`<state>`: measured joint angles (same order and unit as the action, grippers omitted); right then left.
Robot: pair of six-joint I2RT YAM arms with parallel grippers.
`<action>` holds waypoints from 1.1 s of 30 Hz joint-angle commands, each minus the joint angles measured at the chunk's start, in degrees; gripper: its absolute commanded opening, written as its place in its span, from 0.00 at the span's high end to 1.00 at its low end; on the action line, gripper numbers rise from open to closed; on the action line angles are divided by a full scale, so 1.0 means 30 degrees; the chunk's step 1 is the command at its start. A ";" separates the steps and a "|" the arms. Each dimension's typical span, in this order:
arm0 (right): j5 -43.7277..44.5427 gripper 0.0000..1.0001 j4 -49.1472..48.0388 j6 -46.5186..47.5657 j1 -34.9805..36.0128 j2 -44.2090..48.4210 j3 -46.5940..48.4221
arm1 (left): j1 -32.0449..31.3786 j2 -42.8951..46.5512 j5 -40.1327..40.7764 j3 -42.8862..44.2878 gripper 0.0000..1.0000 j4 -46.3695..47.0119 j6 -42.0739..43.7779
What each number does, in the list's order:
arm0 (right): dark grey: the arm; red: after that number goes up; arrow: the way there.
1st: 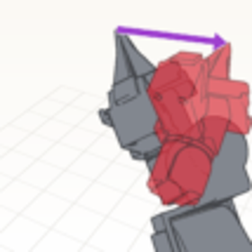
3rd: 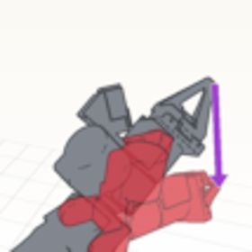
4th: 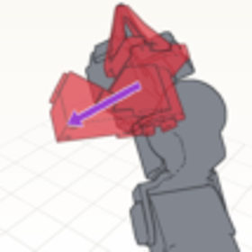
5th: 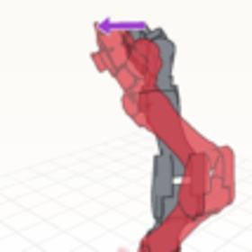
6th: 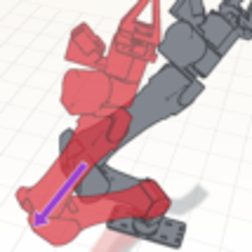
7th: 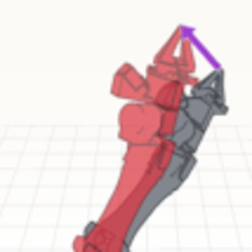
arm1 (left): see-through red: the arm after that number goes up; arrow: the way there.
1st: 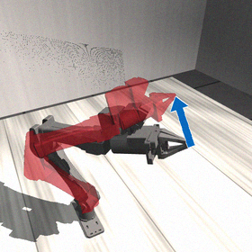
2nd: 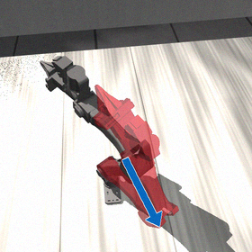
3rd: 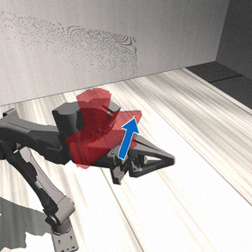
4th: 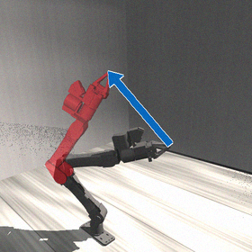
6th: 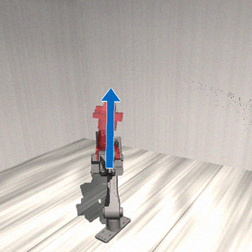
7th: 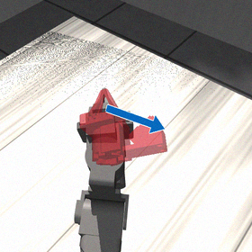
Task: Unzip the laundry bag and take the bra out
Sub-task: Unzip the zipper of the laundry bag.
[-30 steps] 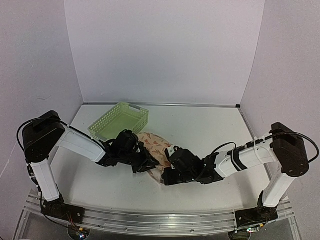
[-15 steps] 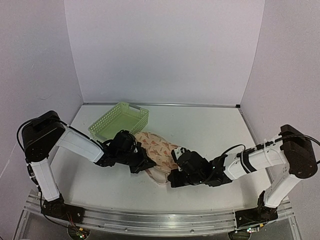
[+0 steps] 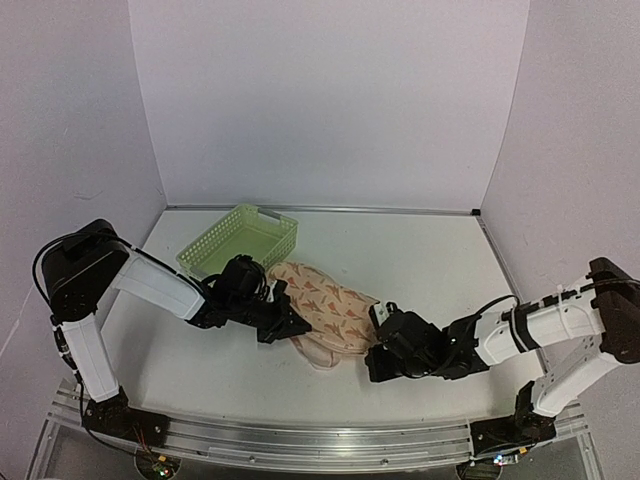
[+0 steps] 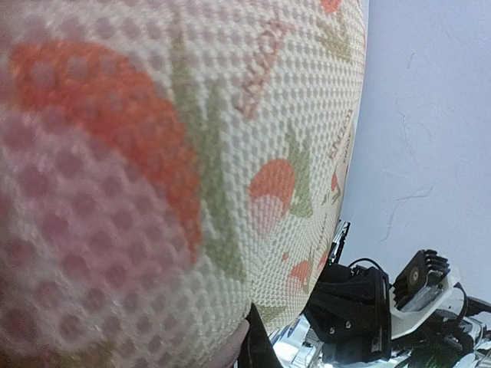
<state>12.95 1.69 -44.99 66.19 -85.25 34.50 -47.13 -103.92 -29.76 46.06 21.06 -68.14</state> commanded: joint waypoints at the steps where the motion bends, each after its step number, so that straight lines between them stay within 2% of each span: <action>1: 0.1577 1.00 0.1331 0.0350 -0.0364 0.1263 -0.0577 | 0.0155 0.0032 -0.1441 0.0697 1.00 0.0292 0.1550; 10: 0.2161 1.00 0.2285 0.1034 -0.1649 0.2689 -0.1231 | 0.0204 0.0331 -0.1918 0.0528 1.00 0.0060 0.2235; 17: 0.1915 1.00 0.2930 0.0246 -0.1669 0.4731 -0.2301 | 0.0585 -0.0272 -0.2491 0.1432 1.00 -0.0373 0.2966; 27: 0.1967 1.00 0.3535 -0.1145 -0.0527 0.7036 -0.3627 | 0.0975 -0.2608 -0.3100 0.5107 1.00 -0.1941 0.4108; 33: 0.1290 1.00 0.2395 -0.1191 0.0734 0.6891 -0.3944 | 0.1271 -0.4121 -0.1704 0.9238 1.00 -0.6804 0.6710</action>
<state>16.91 10.13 -47.48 66.50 -65.12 23.49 -45.08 -114.41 -38.70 65.60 9.87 -54.39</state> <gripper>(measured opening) 0.009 0.010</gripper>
